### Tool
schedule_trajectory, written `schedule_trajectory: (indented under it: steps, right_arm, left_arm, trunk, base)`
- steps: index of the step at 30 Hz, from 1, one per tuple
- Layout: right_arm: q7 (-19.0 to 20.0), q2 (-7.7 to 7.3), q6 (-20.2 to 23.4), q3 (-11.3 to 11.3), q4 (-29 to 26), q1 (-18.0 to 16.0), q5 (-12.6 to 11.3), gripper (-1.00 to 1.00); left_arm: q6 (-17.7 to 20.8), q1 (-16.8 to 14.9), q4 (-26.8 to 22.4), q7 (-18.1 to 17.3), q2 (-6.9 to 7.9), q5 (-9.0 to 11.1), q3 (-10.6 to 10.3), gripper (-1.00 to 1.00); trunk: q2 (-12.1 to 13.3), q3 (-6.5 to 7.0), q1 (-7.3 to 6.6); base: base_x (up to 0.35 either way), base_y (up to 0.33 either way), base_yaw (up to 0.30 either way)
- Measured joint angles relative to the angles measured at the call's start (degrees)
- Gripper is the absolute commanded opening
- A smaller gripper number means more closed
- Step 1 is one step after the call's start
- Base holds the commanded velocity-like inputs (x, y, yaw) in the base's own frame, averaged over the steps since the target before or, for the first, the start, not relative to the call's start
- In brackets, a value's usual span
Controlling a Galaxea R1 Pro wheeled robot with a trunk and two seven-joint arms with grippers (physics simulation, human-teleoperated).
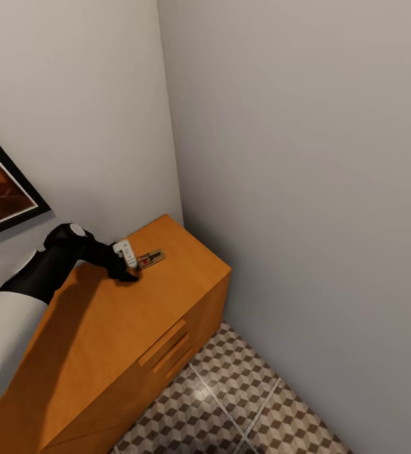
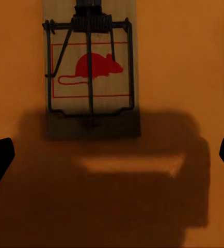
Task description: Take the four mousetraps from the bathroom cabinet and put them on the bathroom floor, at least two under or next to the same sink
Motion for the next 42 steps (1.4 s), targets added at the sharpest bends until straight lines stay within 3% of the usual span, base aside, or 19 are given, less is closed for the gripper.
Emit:
schedule_trajectory:
  steps: [42]
  right_arm:
    - [0.0,0.0,0.0,0.1,0.0,0.0,0.0,1.0]
  left_arm:
    - [0.0,0.2,0.3,0.0,-0.34,0.0,0.0,1.0]
  trunk:
    - [0.0,-0.86,-0.02]
  base:
    - [0.0,0.0,0.0]
